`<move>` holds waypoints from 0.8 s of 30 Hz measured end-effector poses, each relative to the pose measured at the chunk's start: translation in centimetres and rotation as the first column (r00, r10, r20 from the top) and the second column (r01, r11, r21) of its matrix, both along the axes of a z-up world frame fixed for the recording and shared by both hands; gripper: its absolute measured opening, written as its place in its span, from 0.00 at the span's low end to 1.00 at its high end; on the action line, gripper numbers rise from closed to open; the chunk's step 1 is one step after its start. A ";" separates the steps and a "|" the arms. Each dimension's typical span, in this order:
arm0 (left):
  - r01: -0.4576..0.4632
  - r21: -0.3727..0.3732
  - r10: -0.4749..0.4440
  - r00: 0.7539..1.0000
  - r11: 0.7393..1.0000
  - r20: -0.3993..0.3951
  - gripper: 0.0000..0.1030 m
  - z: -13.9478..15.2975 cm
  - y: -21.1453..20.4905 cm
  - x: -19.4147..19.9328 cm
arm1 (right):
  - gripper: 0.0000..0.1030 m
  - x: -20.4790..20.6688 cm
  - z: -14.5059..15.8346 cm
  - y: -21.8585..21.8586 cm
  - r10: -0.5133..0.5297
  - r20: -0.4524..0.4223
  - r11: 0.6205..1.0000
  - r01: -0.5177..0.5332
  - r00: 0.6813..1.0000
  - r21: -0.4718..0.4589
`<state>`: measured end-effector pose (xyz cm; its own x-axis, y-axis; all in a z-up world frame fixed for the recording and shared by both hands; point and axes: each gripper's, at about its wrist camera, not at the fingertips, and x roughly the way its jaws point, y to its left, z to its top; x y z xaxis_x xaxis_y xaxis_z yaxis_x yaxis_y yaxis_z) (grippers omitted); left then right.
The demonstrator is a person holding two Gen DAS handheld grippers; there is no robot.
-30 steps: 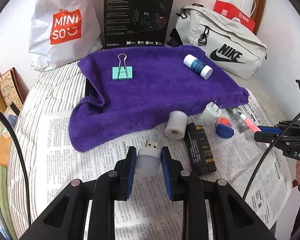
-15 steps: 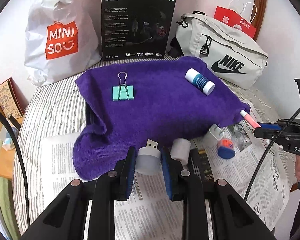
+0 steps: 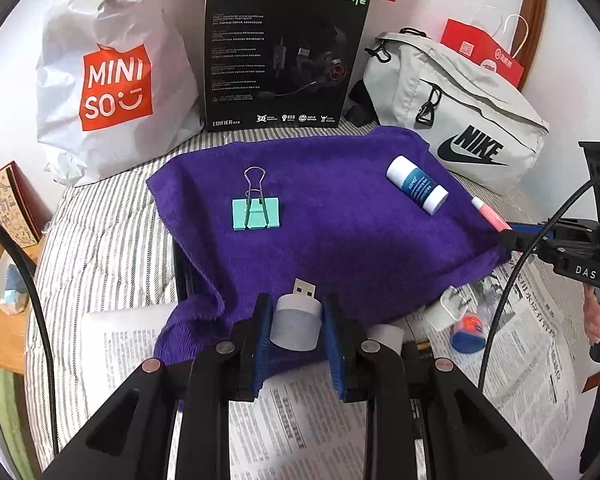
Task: Organize rigid objects
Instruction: 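Carry the USB light with the left tool onto the towel while the right tool carries the pink tube there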
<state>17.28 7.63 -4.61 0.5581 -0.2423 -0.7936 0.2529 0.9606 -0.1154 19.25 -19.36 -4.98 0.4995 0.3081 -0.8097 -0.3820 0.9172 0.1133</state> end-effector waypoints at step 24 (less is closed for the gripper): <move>-0.035 0.010 0.035 0.998 0.999 -0.051 0.24 -2.5 0.4 5.1 | 0.16 5.0 -4.0 3.0 0.104 -0.047 0.982 -0.110 0.994 -0.154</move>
